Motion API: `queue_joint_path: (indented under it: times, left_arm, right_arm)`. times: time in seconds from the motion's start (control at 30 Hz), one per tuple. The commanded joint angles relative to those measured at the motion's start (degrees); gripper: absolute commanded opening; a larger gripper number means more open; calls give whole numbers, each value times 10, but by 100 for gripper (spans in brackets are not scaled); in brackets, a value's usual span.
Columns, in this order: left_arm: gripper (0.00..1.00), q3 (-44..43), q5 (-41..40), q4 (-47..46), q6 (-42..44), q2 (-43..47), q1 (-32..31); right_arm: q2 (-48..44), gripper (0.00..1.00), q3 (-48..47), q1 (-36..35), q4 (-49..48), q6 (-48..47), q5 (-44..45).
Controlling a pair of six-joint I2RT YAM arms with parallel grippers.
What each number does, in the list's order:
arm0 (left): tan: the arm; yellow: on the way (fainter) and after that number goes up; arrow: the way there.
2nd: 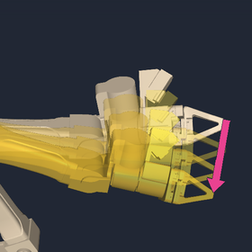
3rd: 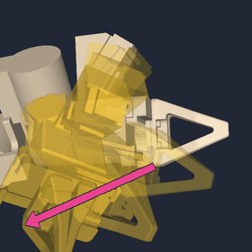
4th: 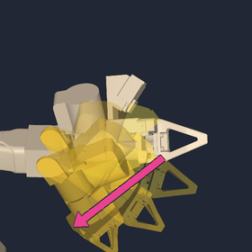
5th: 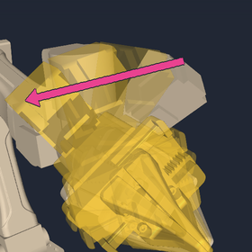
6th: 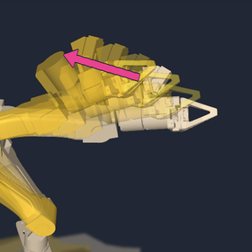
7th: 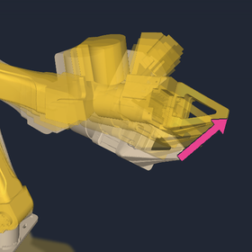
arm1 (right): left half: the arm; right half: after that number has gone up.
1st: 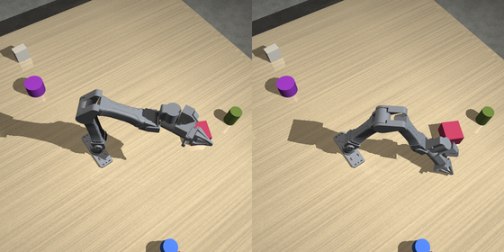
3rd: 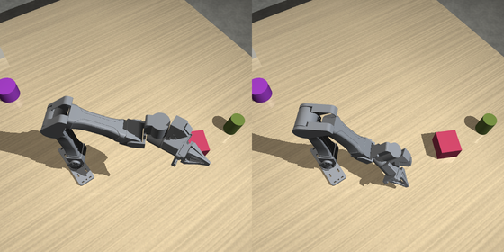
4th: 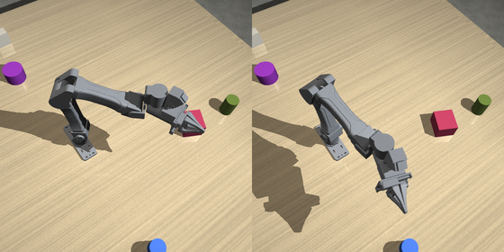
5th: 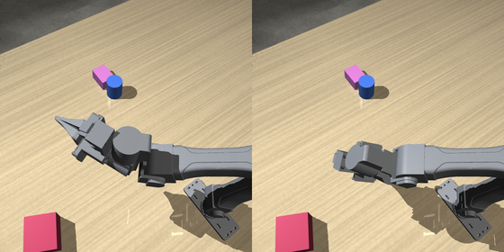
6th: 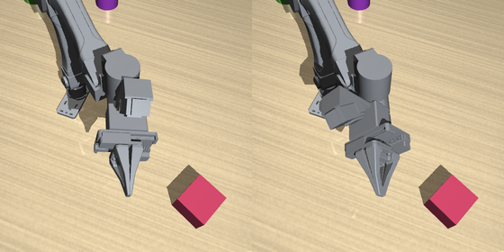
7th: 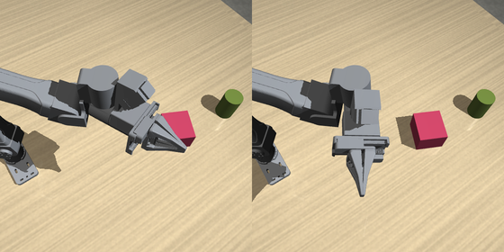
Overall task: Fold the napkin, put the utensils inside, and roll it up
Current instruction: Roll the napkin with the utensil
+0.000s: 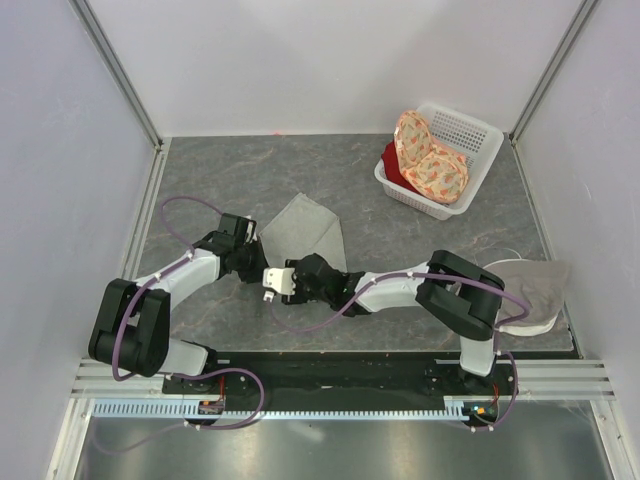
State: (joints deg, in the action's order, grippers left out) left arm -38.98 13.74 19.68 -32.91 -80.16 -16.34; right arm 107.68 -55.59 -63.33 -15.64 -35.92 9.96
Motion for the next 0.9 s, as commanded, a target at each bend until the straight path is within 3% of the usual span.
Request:
queue_joint_path:
  times: [0.0, 0.2, 0.3, 0.33, 0.4, 0.47, 0.7, 0.77, 0.87]
  left_arm:
    - [2, -17, 20, 3, 28, -6, 2]
    - [2, -18, 36, -7, 36, -9, 1]
    - [2, -20, 36, -10, 36, -9, 2]
    - [2, -20, 37, -10, 37, -9, 1]
    - [5, -21, 30, -15, 36, -3, 2]
    - [13, -20, 17, -16, 35, 15, 2]
    - [61, 18, -45, -16, 6, 103, 3]
    - [69, 40, -54, -16, 0, 122, 3]
    - [73, 71, -56, -25, -10, 161, 3]
  right_arm:
    - [22, 64, -22, 22, 26, -2, -39]
    - [37, 59, -56, 35, 111, 32, -119]
    - [46, 48, -75, 38, 168, 58, -156]
    - [49, 39, -83, 37, 183, 66, -166]
    - [55, 34, -93, 39, 224, 94, -190]
    - [56, 27, -96, 43, 249, 118, -211]
    - [53, 18, -114, 59, 308, 218, -280]
    - [49, 17, -117, 60, 317, 240, -294]
    - [53, 15, -130, 70, 328, 275, -331]
